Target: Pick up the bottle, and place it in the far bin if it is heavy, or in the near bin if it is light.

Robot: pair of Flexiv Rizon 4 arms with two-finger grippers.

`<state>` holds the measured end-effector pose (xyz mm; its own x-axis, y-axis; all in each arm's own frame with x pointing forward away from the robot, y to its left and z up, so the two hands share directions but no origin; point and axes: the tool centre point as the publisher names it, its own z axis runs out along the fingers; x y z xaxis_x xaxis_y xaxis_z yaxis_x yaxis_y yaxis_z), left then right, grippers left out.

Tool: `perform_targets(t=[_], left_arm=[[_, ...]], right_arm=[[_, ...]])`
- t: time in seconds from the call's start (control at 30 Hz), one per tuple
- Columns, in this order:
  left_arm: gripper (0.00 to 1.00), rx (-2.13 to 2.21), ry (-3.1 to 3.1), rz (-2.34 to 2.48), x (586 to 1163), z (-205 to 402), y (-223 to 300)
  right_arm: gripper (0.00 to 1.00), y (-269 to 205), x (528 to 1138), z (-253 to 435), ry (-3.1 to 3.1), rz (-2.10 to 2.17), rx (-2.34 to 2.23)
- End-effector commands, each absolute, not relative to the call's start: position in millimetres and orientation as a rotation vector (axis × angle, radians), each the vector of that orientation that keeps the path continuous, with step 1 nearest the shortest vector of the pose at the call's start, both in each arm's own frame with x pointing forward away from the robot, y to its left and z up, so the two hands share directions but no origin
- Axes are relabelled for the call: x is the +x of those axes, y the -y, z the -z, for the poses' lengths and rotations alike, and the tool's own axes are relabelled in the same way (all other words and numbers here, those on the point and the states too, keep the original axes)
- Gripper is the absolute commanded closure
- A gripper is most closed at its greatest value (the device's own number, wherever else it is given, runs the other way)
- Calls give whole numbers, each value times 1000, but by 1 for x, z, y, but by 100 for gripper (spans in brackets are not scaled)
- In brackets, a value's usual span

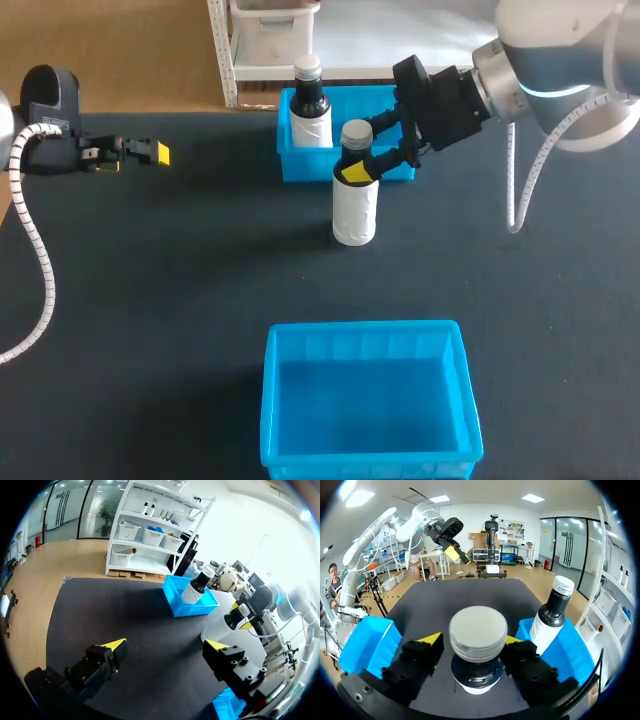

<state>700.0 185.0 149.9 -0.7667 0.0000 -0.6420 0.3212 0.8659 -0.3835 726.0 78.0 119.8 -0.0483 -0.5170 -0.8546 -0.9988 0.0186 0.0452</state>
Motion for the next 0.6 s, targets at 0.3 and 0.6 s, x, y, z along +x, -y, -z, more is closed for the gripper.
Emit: perform_targets(t=[0.3, 0.6], left_arm=[[0, 231, -2374, 637, 700, -150, -185], [0, 231, -2374, 637, 700, -150, -185]], right_arm=[[58, -80, 729, -118, -1637, -946, -1581], [68, -83, 733, -118, -1634, -975, -1592]])
